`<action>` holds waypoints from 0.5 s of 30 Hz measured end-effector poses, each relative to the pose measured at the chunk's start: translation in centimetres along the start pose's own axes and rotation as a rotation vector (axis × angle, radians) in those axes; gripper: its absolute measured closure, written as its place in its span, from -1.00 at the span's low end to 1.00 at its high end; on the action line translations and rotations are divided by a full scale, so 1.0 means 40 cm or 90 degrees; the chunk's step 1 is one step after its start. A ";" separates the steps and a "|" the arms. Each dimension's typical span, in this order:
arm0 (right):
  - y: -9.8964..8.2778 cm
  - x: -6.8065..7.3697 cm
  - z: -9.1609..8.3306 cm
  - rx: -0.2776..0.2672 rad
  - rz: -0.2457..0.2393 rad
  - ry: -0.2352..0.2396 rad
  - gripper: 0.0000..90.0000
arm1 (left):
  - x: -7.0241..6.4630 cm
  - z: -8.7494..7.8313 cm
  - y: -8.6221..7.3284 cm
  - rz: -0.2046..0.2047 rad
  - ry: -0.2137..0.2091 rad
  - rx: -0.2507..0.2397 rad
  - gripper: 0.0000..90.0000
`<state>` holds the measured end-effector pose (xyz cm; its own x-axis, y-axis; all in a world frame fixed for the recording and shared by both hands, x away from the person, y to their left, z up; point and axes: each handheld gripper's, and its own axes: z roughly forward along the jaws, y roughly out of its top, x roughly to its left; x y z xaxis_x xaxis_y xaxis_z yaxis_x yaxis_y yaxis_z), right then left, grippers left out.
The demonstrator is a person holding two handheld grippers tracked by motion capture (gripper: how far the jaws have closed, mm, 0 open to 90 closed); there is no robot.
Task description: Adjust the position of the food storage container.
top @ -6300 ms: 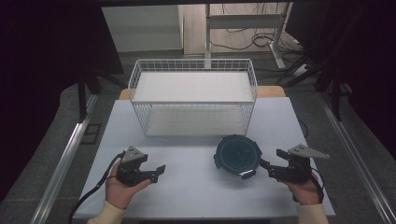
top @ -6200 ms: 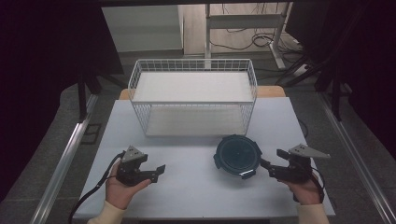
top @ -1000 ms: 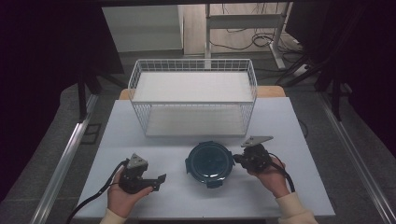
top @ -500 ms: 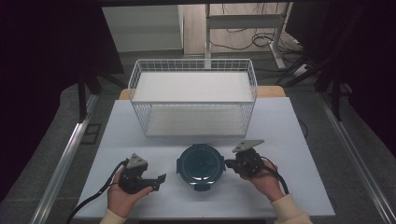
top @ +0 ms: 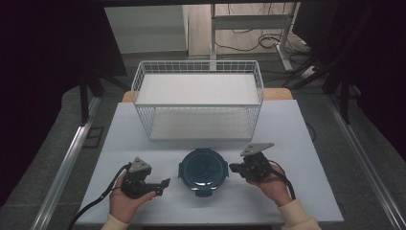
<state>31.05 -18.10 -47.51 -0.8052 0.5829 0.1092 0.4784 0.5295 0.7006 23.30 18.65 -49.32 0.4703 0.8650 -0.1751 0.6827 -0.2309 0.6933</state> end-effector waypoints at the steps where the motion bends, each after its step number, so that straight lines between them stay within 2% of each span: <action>1: -0.005 -0.007 -0.007 -0.016 0.014 -0.009 1.00 | 0.002 -0.004 0.001 0.005 -0.002 -0.002 -0.61; 2: -0.005 -0.007 -0.007 -0.016 0.014 -0.009 1.00 | 0.002 -0.004 0.001 0.005 -0.002 -0.002 -0.61; 3: -0.014 -0.012 -0.013 -0.028 0.031 -0.018 1.00 | 0.003 -0.006 0.001 0.012 -0.001 -0.003 -0.62; 6: -0.024 -0.014 -0.021 -0.041 0.046 -0.027 0.99 | 0.003 -0.010 -0.002 0.018 0.008 -0.002 -0.62; 8: -0.036 -0.014 -0.038 -0.066 0.068 -0.026 0.59 | 0.002 -0.017 -0.002 0.018 0.011 -0.007 -0.62; 9: -0.036 -0.014 -0.038 -0.066 0.068 -0.026 0.59 | 0.002 -0.017 -0.002 0.018 0.011 -0.007 -0.62; 10: -0.041 -0.012 -0.049 -0.085 0.074 -0.045 0.26 | 0.001 -0.019 -0.001 0.010 0.005 -0.011 -0.62; 11: -0.044 -0.012 -0.056 -0.091 0.075 -0.055 0.13 | 0.002 -0.021 0.001 0.002 -0.001 -0.016 -0.62; 12: -0.044 -0.012 -0.056 -0.091 0.075 -0.055 0.13 | 0.002 -0.021 0.001 0.002 -0.001 -0.016 -0.62; 13: -0.050 -0.014 -0.067 -0.107 0.088 -0.062 -0.04 | 0.001 -0.018 0.001 0.002 -0.001 -0.012 -0.62; 15: -0.053 -0.017 -0.070 -0.116 0.099 -0.058 -0.10 | 0.001 -0.015 0.001 0.003 0.000 -0.010 -0.62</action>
<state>29.61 -21.35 -47.08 -0.6879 0.7064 0.1667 0.5160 0.3146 0.7967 23.01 18.93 -48.87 0.4734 0.8641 -0.1710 0.6711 -0.2281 0.7054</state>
